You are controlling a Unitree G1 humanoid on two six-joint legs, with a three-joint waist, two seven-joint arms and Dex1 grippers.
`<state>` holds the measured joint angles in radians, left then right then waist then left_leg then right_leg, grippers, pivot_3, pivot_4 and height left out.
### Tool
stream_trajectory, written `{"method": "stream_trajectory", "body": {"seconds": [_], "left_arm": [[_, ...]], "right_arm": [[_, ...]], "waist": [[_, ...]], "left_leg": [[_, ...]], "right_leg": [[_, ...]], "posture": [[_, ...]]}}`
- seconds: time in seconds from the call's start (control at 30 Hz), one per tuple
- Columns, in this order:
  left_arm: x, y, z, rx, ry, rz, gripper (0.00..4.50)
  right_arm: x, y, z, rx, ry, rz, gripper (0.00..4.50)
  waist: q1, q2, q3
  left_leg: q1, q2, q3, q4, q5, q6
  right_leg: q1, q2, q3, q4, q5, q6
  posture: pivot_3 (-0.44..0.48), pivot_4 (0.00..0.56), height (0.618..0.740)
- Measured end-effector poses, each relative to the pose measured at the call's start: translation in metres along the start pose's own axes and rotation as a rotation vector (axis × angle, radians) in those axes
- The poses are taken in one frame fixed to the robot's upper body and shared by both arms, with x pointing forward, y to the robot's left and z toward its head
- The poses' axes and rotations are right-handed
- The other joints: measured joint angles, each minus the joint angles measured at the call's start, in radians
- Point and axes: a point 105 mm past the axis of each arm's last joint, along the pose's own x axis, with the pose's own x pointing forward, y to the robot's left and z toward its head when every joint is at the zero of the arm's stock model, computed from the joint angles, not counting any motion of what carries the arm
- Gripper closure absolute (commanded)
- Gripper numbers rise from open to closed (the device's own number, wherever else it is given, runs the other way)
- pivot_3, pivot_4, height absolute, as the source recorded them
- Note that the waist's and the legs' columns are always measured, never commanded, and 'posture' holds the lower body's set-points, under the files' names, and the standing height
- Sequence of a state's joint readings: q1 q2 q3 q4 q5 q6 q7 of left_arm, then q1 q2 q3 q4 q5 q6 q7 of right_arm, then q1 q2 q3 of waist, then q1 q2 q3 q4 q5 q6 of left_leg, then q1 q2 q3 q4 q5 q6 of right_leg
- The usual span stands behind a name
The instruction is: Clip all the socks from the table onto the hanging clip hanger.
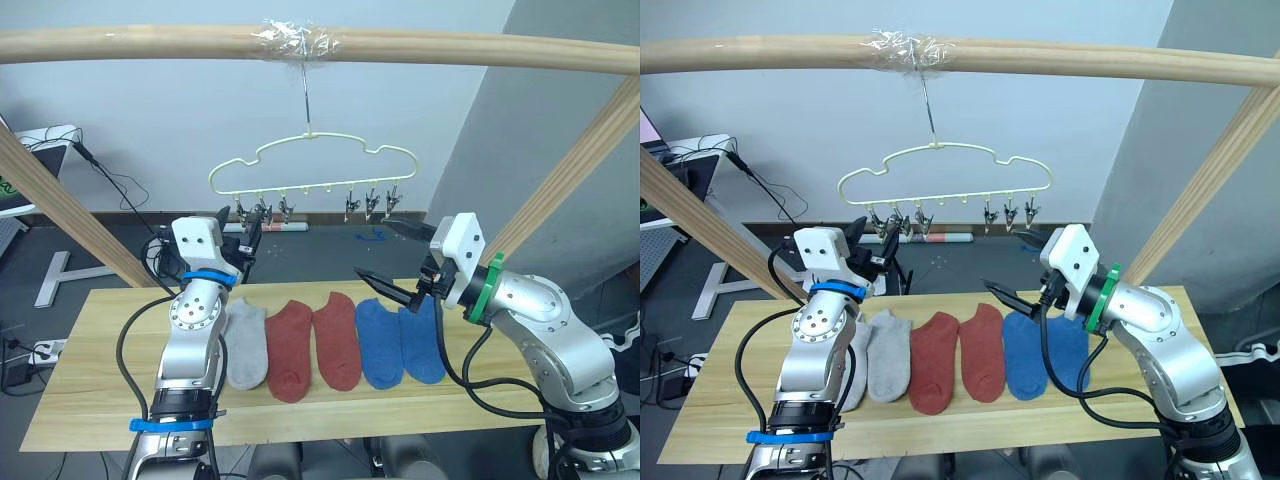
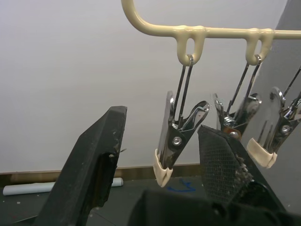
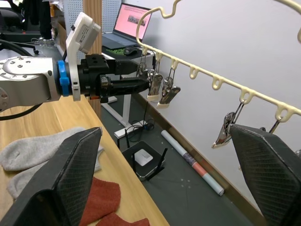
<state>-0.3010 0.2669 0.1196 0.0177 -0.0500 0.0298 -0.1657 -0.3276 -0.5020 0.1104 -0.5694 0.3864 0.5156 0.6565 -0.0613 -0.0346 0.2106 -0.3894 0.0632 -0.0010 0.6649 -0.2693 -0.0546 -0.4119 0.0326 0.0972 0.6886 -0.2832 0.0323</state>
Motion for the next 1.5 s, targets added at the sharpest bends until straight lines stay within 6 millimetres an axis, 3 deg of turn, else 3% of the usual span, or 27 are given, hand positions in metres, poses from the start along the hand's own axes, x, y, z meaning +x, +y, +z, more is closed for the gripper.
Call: {"method": "stream_trajectory", "body": {"seconds": [0.23,0.5,0.6,0.8,1.07,1.2,1.37,1.5], "left_arm": [[0.006,-0.003,0.010,-0.023,-0.043,0.006,1.74],[0.007,-0.003,0.006,-0.028,-0.029,0.006,1.74],[0.008,-0.003,0.006,-0.029,-0.031,0.003,2.35],[0.011,-0.004,0.013,-0.023,-0.063,0.000,4.13],[0.010,-0.003,0.013,-0.019,-0.062,-0.001,4.26],[0.007,-0.002,0.011,-0.013,-0.054,-0.007,4.26],[0.003,0.001,0.011,0.009,-0.041,-0.025,4.26],[0.003,-0.001,0.010,0.005,-0.037,-0.044,4.26]], "right_arm": [[0.001,0.002,0.000,0.004,-0.001,0.017,0.00],[0.003,0.004,-0.001,0.009,-0.005,0.028,0.00],[0.003,0.004,-0.001,0.009,-0.005,0.028,0.00],[0.002,0.005,-0.003,0.018,0.001,0.025,0.00],[-0.006,0.009,-0.019,0.067,0.040,-0.023,0.00],[-0.023,0.005,-0.048,0.095,0.156,-0.158,0.00],[-0.065,-0.009,-0.130,0.133,0.447,-0.441,0.00],[-0.072,-0.007,-0.165,0.248,0.518,-0.544,0.00]], "waist": [[0.001,0.000,0.000],[0.002,0.000,0.000],[0.002,0.000,0.000],[0.002,0.000,0.000],[0.002,0.000,0.000],[0.004,0.000,0.000],[0.005,0.000,0.000],[0.001,0.000,0.000]], "left_leg": [[-0.005,0.000,-0.001,0.000,0.000,0.000],[-0.010,0.000,-0.001,0.000,0.000,0.000],[-0.010,0.000,-0.001,0.000,0.000,0.000],[-0.010,0.000,-0.001,0.000,0.000,0.000],[-0.010,0.000,-0.001,0.000,0.000,0.000],[-0.010,0.000,-0.001,0.000,0.000,0.000],[-0.010,-0.001,0.001,0.001,0.000,-0.001],[-0.008,0.000,0.001,0.001,0.000,-0.001]], "right_leg": [[-0.003,0.000,-0.001,-0.002,0.001,-0.001],[-0.008,0.000,-0.001,-0.001,0.003,-0.003],[-0.008,0.000,-0.001,-0.001,0.003,-0.003],[-0.008,0.000,-0.001,-0.001,0.003,-0.003],[-0.008,-0.001,-0.001,-0.001,0.003,-0.003],[-0.008,-0.001,-0.001,-0.001,0.003,-0.003],[-0.009,-0.001,0.000,0.000,0.002,0.000],[-0.009,-0.001,0.001,0.002,0.002,0.001]], "posture": [[-0.106,0.210,0.705],[-0.106,0.205,0.705],[-0.106,0.202,0.705],[-0.104,0.200,0.705],[-0.086,0.204,0.705],[-0.083,0.207,0.705],[-0.068,0.217,0.705],[-0.059,0.220,0.705]]}}
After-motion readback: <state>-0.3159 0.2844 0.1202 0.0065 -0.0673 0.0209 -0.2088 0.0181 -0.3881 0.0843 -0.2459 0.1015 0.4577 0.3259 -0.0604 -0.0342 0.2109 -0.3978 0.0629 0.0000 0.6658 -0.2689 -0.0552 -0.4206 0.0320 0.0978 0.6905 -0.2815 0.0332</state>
